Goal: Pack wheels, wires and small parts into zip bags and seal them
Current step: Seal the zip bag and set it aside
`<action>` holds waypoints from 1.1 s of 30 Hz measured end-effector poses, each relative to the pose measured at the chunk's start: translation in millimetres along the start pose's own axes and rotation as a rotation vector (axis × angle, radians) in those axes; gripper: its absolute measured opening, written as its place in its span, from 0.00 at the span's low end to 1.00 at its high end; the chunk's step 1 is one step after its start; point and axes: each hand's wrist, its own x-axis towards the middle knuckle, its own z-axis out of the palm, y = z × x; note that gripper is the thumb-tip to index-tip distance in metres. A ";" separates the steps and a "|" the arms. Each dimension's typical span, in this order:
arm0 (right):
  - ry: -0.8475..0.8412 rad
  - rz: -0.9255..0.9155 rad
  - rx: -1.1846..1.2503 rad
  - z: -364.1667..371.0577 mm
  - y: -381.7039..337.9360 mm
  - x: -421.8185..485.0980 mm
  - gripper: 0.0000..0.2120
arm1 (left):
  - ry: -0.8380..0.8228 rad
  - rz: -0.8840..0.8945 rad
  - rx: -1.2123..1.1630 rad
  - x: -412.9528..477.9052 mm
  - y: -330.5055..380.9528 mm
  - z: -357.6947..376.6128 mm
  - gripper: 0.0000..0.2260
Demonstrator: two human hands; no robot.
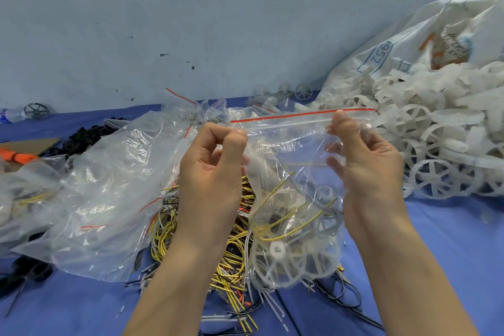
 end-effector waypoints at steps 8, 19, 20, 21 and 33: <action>0.098 -0.001 0.074 -1.0 0.9 5.4 0.12 | -0.027 0.008 -0.031 -1.7 2.8 2.6 0.07; 0.037 -0.122 -0.035 7.1 -4.0 5.1 0.13 | -0.115 -0.095 -0.059 5.7 12.0 -15.0 0.09; -0.006 -0.171 -0.084 8.8 -7.2 3.8 0.13 | -0.128 -0.067 0.000 7.0 16.9 -18.9 0.08; -0.060 -0.230 -0.138 11.9 -10.0 1.4 0.13 | -0.145 -0.033 0.059 8.4 23.5 -22.9 0.07; -0.304 -0.492 -0.348 71.5 -9.5 -42.4 0.15 | -0.653 0.021 0.647 25.8 79.5 -51.6 0.09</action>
